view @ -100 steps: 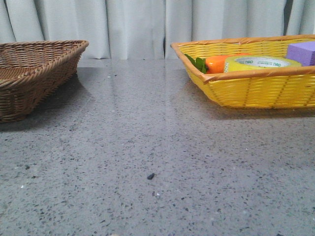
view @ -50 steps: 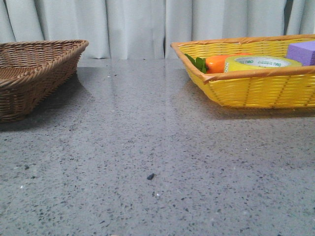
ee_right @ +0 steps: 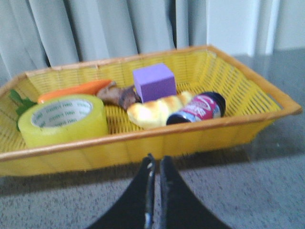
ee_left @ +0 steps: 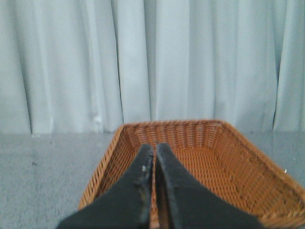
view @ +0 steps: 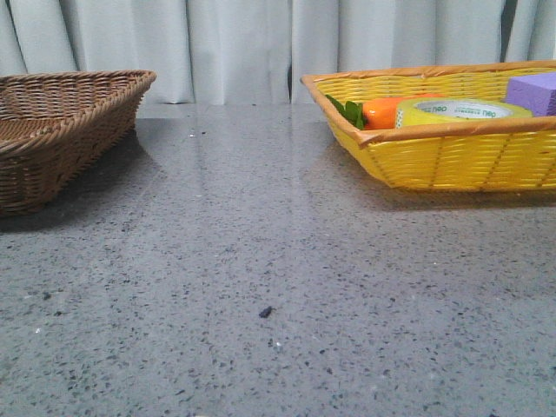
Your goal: Transfer tape with both arms
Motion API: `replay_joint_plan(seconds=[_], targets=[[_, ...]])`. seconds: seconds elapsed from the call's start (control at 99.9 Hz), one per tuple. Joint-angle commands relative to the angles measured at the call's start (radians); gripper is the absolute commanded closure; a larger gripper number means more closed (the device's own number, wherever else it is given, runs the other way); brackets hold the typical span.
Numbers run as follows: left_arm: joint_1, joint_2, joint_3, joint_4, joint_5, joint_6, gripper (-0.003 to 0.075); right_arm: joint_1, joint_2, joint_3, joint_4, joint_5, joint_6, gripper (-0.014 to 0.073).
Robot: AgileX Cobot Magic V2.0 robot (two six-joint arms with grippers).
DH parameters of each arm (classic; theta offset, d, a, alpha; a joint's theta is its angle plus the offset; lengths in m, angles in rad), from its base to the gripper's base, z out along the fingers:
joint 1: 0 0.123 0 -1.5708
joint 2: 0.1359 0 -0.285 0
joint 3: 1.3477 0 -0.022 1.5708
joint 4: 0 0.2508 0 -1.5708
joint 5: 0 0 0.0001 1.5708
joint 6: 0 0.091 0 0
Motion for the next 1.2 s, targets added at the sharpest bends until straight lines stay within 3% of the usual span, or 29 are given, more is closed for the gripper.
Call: replay_joint_plan(seconds=[0.0, 0.11, 0.24, 0.48, 0.57, 0.7, 0.81, 1.191], targets=[[0.001, 0.067, -0.095, -0.008, -0.014, -0.010, 0.0741, -0.004, 0.121, -0.116, -0.004, 0.026, -0.007, 0.0655], [0.001, 0.150, -0.166, -0.008, 0.029, -0.010, 0.0741, -0.004, 0.265, -0.228, 0.007, 0.083, -0.023, 0.0655], [0.001, 0.254, -0.240, -0.008, 0.034, -0.010, 0.0741, 0.021, 0.424, -0.373, 0.010, 0.161, -0.139, 0.0655], [0.001, 0.386, -0.319, -0.008, 0.032, -0.010, 0.0741, 0.177, 0.725, -0.655, 0.052, 0.297, -0.139, 0.0652], [0.001, 0.411, -0.324, -0.008, 0.028, -0.010, 0.0741, 0.232, 0.832, -0.753, 0.059, 0.367, -0.139, 0.0594], [0.001, 0.424, -0.324, -0.008, 0.028, -0.010, 0.0741, 0.305, 0.991, -0.902, 0.074, 0.451, -0.139, 0.0358], [0.001, 0.424, -0.324, -0.008, 0.028, -0.010, 0.0741, 0.357, 1.117, -1.016, 0.082, 0.503, -0.139, 0.0221], [0.001, 0.424, -0.324, -0.010, 0.026, -0.010, 0.0741, 0.392, 1.480, -1.297, 0.111, 0.694, -0.139, 0.0211]])
